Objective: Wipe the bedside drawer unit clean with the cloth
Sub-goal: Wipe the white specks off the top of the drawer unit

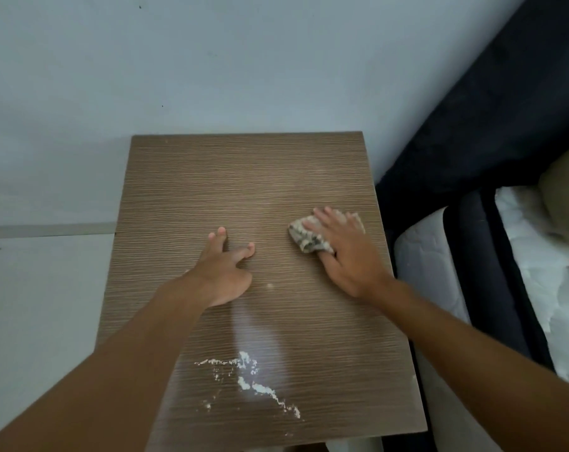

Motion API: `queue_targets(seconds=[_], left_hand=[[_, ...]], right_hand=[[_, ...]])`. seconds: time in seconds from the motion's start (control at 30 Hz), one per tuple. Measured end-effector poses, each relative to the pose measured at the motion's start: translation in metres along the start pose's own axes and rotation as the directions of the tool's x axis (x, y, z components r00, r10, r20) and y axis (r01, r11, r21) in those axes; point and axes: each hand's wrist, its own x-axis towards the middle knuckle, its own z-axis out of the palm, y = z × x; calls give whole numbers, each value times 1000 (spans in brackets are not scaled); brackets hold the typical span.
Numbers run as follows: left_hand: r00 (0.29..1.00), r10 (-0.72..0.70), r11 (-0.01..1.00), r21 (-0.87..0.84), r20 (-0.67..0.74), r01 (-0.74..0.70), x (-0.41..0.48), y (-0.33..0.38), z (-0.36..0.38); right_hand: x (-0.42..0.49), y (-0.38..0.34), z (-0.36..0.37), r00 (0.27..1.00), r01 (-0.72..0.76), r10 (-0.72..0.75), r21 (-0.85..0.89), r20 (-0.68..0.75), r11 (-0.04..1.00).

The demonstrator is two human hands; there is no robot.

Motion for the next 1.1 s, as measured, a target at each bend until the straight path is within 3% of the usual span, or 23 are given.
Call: queue_targets(seconds=[0.43, 0.63, 0.8, 0.87, 0.93, 1.1], left_hand=[[996, 85, 991, 99, 30, -88, -30, -18, 0], [994, 104, 992, 71, -10, -103, -48, -44, 7], [993, 112, 993, -20, -48, -113, -62, -64, 6], [990, 122, 991, -45, -69, -125, -66, -71, 3], [988, 130, 990, -41, -85, -133, -71, -80, 3], [979, 117, 980, -138, -166, -141, -82, -97, 8]], right_hand=[[-121, -146, 76, 987, 105, -119, 126, 106, 986], [-90, -167, 23, 985, -113, 146, 308, -88, 945], [-8, -151, 5, 964, -211, 237, 201, -116, 957], [12, -143, 23, 977, -211, 212, 118, 1, 970], [14, -139, 46, 990, -119, 116, 28, 86, 993], [-41, -152, 73, 976, 163, -171, 63, 135, 985]])
